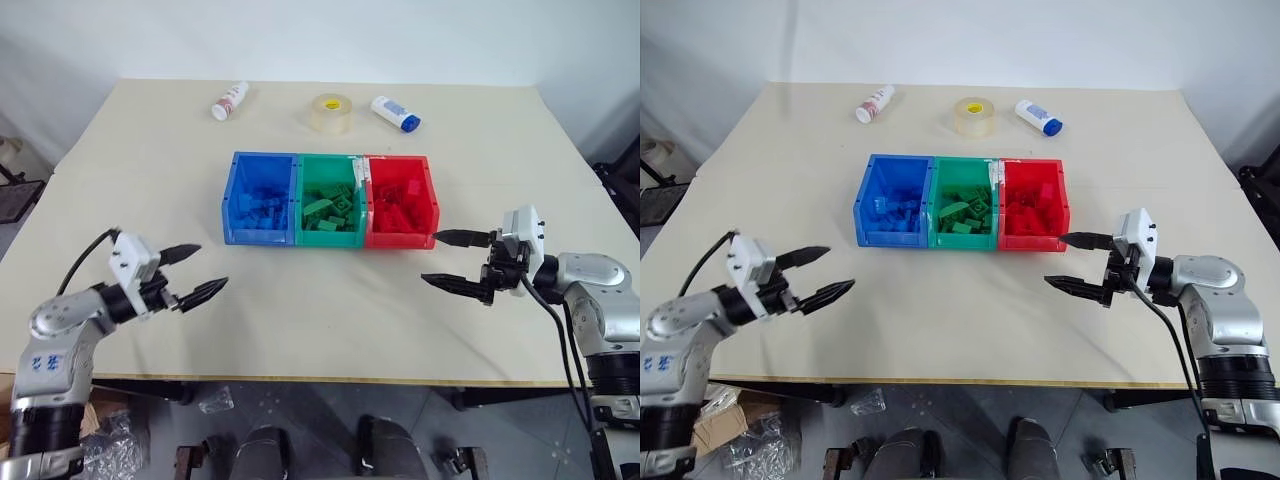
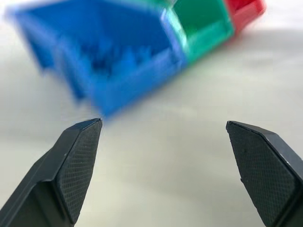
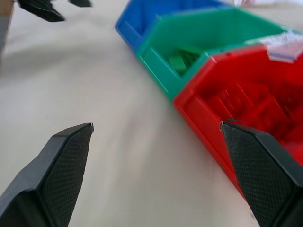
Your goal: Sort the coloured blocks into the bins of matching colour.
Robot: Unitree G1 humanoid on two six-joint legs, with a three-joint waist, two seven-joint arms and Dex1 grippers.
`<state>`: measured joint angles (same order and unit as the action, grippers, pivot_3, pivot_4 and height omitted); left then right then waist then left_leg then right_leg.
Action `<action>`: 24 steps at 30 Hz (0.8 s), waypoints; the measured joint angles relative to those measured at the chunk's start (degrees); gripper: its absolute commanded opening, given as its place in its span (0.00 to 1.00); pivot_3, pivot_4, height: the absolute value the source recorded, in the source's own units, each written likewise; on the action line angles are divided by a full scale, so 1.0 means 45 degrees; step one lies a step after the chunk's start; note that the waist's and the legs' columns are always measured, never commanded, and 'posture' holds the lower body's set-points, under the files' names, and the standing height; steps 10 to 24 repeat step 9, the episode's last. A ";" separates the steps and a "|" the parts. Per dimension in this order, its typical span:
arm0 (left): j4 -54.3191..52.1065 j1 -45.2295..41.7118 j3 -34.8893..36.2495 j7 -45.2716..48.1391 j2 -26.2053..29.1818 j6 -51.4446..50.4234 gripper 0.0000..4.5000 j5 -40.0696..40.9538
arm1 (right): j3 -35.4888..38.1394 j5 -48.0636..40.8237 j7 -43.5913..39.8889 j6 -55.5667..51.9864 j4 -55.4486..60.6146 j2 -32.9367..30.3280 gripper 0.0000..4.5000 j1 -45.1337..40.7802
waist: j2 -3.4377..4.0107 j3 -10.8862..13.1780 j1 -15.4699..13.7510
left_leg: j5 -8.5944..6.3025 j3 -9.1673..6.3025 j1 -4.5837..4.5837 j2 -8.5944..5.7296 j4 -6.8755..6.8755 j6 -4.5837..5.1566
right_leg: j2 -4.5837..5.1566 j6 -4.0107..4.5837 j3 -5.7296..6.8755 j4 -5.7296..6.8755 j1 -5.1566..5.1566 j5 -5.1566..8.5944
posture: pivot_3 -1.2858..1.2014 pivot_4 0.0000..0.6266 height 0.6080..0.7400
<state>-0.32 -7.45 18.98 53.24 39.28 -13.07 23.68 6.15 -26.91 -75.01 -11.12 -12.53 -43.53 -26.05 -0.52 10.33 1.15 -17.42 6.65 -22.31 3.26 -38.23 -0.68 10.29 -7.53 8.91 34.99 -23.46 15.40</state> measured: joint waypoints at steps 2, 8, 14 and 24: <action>-0.0068 0.0057 0.0238 -0.0025 0.0048 0.0008 0.99 0.0081 | 0.0000 0.0114 -0.0135 0.0047 -0.0175 -0.0002 1.00 -0.0012 | 0.0000 0.0000 -0.0022 | 0.0000 0.0002 0.0001 0.0000 -0.0003 0.0000 | 0.0000 0.0000 -0.0001 0.0001 0.0002 0.0000 | 0.52 0.24 1.00; -0.0248 0.0238 0.0648 0.0105 0.0136 0.0282 0.99 0.0272 | 0.0020 0.0243 -0.0214 0.0233 -0.0255 -0.0002 1.00 0.0036 | 0.0001 0.0000 0.0063 | -0.0003 0.0007 0.0003 0.0001 0.0008 -0.0005 | 0.0000 0.0000 -0.0002 -0.0001 -0.0002 0.0000 | 0.52 0.24 1.00; -0.0250 0.0276 0.0647 0.0203 0.0140 0.0287 0.99 0.0333 | 0.0028 0.0244 -0.0209 0.0239 -0.0247 -0.0002 1.00 0.0091 | 0.0001 0.0000 0.0067 | -0.0003 0.0007 0.0002 0.0001 0.0008 -0.0005 | 0.0000 0.0000 -0.0002 0.0000 -0.0002 0.0000 | 0.52 0.24 1.00; -0.0250 0.0276 0.0647 0.0203 0.0140 0.0287 0.99 0.0333 | 0.0028 0.0244 -0.0209 0.0239 -0.0247 -0.0002 1.00 0.0091 | 0.0001 0.0000 0.0067 | -0.0003 0.0007 0.0002 0.0001 0.0008 -0.0005 | 0.0000 0.0000 -0.0002 0.0000 -0.0002 0.0000 | 0.52 0.24 1.00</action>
